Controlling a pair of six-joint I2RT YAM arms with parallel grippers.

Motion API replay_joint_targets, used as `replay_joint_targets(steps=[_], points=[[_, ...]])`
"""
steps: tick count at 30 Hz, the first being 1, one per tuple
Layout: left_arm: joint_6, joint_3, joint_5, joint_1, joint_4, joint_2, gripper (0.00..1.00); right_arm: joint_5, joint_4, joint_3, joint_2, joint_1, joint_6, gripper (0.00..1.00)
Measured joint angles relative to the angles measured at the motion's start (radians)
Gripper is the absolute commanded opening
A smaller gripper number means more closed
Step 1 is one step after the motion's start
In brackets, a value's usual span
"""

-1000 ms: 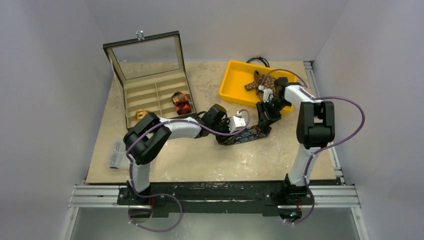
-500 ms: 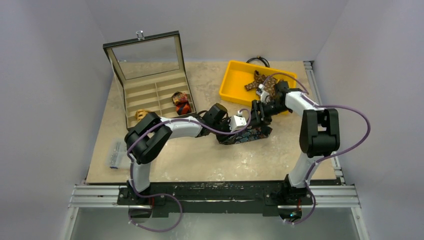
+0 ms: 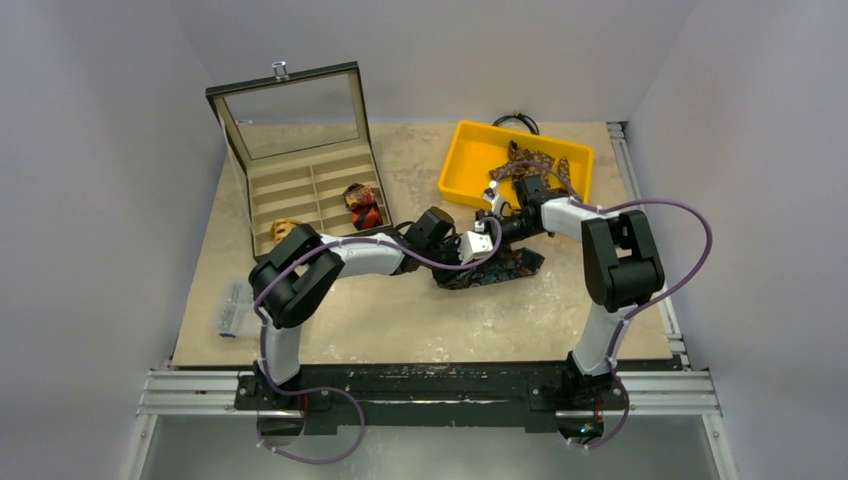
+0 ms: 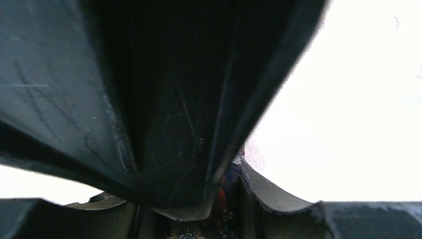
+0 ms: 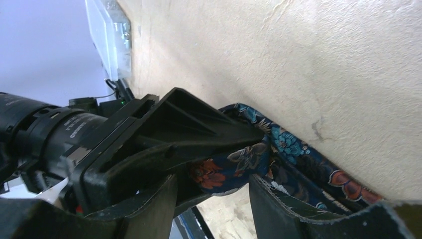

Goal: Roll the ties
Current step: Roll the tie at the center of the board.

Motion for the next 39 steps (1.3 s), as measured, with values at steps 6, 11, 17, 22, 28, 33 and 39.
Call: replay_joint_targets(steps=[6,11,17,22,28,33,39], points=[[0.000,0.000,0.000,0.000,0.000,0.000,0.32,0.002,0.046,-0.038,0.026,0.003,0.017,0.39],[0.000,0.000,0.000,0.000,0.000,0.000,0.34,-0.016,0.071,-0.063,0.026,0.004,0.026,0.28],[0.001,0.000,0.000,0.000,0.000,0.000,0.34,-0.030,0.072,-0.053,0.053,0.003,0.026,0.37],[0.002,0.000,-0.001,0.000,0.000,0.001,0.42,-0.060,0.082,-0.052,0.061,0.000,0.047,0.00],[-0.004,-0.001,0.000,0.001,0.009,0.003,0.65,-0.047,0.023,-0.023,0.082,-0.008,0.001,0.00],[-0.018,-0.046,0.035,0.003,0.062,-0.018,0.69,-0.039,-0.060,0.019,0.127,-0.028,-0.052,0.00],[-0.027,-0.088,0.085,0.022,0.108,-0.037,0.68,-0.004,-0.089,0.023,0.127,-0.029,-0.092,0.00]])
